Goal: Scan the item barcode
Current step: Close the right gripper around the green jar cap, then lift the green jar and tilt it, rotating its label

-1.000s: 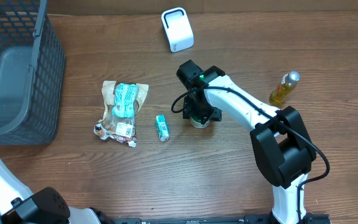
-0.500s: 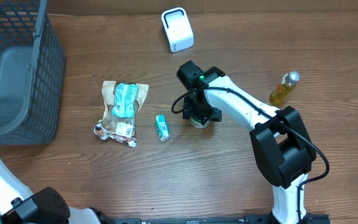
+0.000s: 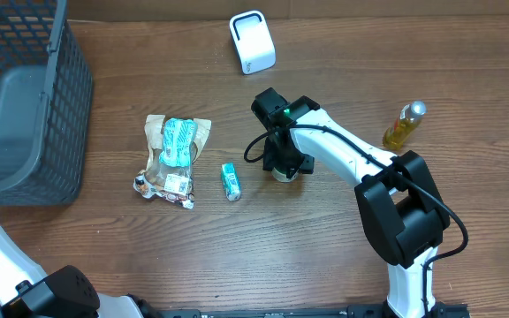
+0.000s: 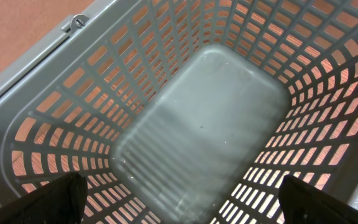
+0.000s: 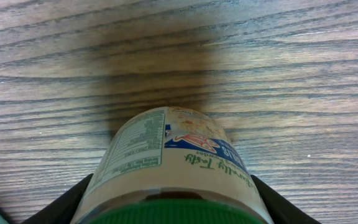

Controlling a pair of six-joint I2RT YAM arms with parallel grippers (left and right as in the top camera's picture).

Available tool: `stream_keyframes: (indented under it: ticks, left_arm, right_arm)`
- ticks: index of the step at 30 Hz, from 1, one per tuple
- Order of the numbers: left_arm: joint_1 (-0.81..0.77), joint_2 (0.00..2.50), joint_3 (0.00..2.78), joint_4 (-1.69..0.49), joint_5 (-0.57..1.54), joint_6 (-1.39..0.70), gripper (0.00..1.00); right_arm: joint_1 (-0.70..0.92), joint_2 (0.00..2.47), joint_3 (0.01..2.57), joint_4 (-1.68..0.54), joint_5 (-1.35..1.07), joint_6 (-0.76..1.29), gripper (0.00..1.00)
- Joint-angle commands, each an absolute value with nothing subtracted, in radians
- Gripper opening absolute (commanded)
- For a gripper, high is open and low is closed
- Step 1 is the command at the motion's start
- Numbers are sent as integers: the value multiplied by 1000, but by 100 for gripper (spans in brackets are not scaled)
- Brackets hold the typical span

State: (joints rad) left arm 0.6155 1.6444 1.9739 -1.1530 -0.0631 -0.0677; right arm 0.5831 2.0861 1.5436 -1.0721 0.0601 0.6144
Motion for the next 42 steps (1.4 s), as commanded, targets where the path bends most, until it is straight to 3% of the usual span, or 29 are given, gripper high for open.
stream_keyframes:
  ticks: [1, 22, 26, 42]
  left_arm:
    - [615, 1651, 1991, -1153, -54, -48, 100]
    - [615, 1651, 1991, -1152, -54, -48, 99]
    - [615, 1651, 1991, -1153, -54, -49, 100]
    - [615, 1651, 1991, -1152, -55, -48, 100]
  right_arm:
    - [573, 2091, 1540, -1094, 68, 621, 53]
    - [565, 2090, 1710, -1317, 64, 621, 47]
    - [565, 2090, 1737, -1351, 21, 621, 26]
    - [565, 2090, 1737, -1451, -376, 621, 25]
